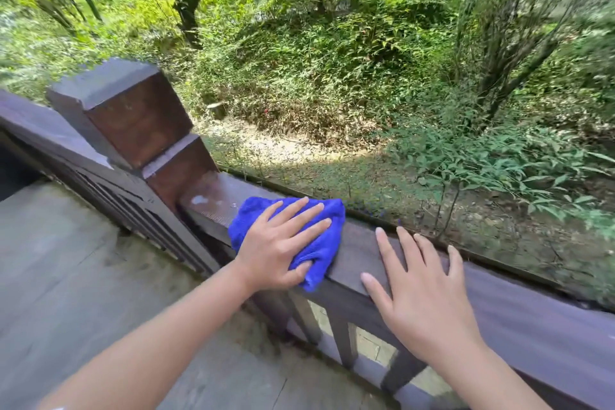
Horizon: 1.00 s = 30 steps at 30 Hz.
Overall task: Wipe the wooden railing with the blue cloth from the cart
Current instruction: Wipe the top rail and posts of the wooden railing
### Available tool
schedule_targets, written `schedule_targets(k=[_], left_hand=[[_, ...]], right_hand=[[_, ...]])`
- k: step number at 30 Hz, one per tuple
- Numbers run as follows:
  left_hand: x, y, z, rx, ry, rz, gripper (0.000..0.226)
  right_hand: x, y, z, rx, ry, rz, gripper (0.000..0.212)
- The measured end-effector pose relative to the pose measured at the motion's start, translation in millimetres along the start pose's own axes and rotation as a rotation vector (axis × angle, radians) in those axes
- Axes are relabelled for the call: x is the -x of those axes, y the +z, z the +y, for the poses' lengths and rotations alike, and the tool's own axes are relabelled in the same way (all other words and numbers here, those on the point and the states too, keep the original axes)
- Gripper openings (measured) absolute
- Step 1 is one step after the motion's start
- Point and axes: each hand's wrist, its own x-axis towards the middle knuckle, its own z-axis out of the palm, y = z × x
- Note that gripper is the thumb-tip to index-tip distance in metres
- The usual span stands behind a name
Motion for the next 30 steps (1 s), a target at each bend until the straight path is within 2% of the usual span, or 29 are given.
schedule_targets(k=[5,8,10,12,15,18,22,24,27,30], left_hand=[[17.5,-8.8,-74.4,0.059,0.002,-0.118,0.056],[22.3,-13.5,-99.0,0.119,-0.100,-0.172,0.057],[19.9,-9.8,-90.5,0.141,-0.253,-0.133,0.053],[13.7,-1.9,-64.6,0.139,-0.355,-0.083,0.050],[10.8,2.2,-41.1,0.178,-0.246,-0.030,0.044],[16.3,-3.4,-76.8,0.117,-0.123,-0.075,0.053],[27.2,-7.8,-131.4,0.098,-0.241,-0.081,0.063],[32.8,-6.4,-144.7,0.124,-0.302,-0.034,0.062],[35.0,-2.4,-139.7,0.142,-0.389,0.065,0.058],[33.5,1.4,-112.0,0.126,-0.529,0.098,0.054]], right_hand=[[-12.9,6.1,-18.1,0.015,0.012,-0.012,0.082],[-24.5,14.2,-34.3,0.015,0.020,0.032,0.092],[-31.8,16.4,-48.1,0.011,0.052,0.049,0.097],[-40.7,16.6,-65.6,-0.005,0.086,0.055,0.094],[-55.0,17.7,-92.4,-0.005,0.112,0.049,0.075],[-64.6,23.7,-103.2,0.009,0.145,0.069,0.063],[-70.1,23.2,-118.1,-0.024,0.212,0.078,0.083],[-74.2,24.8,-127.9,-0.021,0.215,0.074,0.088],[-76.6,25.4,-134.4,0.012,0.226,0.071,0.089],[-74.6,24.9,-134.7,0.030,0.222,0.056,0.082]])
